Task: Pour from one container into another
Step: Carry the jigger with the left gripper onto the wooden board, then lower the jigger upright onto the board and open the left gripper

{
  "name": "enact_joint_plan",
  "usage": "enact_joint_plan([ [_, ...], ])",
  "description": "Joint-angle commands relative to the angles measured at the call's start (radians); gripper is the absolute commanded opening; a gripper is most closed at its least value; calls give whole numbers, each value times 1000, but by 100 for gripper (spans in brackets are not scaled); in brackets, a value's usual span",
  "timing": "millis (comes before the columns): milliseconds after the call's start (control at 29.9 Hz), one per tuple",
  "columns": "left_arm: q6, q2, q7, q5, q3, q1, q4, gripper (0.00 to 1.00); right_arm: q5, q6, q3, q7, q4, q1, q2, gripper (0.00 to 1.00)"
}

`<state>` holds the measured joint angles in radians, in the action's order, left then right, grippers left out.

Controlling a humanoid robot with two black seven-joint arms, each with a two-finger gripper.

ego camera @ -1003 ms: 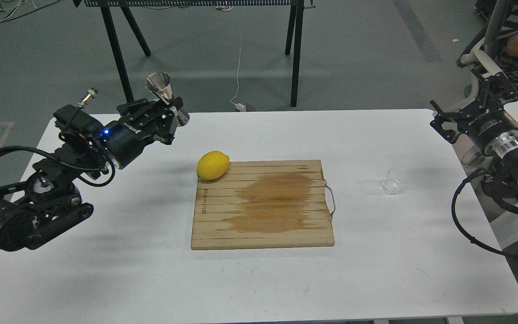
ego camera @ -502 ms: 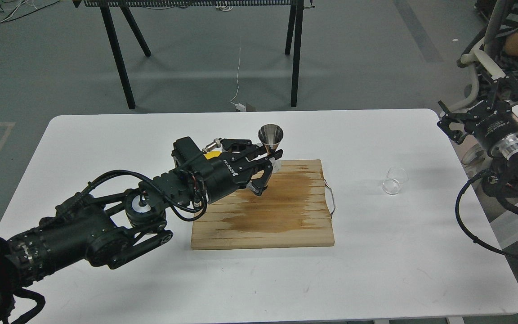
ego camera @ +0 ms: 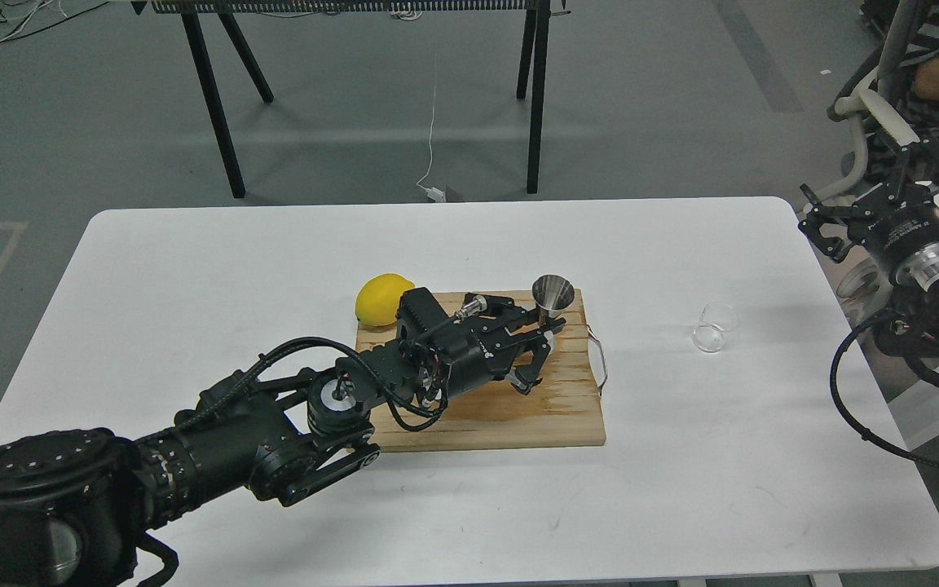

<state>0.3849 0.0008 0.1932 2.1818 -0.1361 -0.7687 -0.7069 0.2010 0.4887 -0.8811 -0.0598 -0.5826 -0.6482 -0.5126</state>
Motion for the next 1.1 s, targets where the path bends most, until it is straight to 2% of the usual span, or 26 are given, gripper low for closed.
enact_joint_plan([
  [0,9,-1,2,0,21,0,69,1,0,0,1,0,1,-2,0,100],
  [201,12,-1,0,0,29,0,103,1,0,0,1,0,1,-4,-1,100],
  [1070,17,-1,-6,0,27,57,72,3,0,0,2,0,1,-2,0,100],
])
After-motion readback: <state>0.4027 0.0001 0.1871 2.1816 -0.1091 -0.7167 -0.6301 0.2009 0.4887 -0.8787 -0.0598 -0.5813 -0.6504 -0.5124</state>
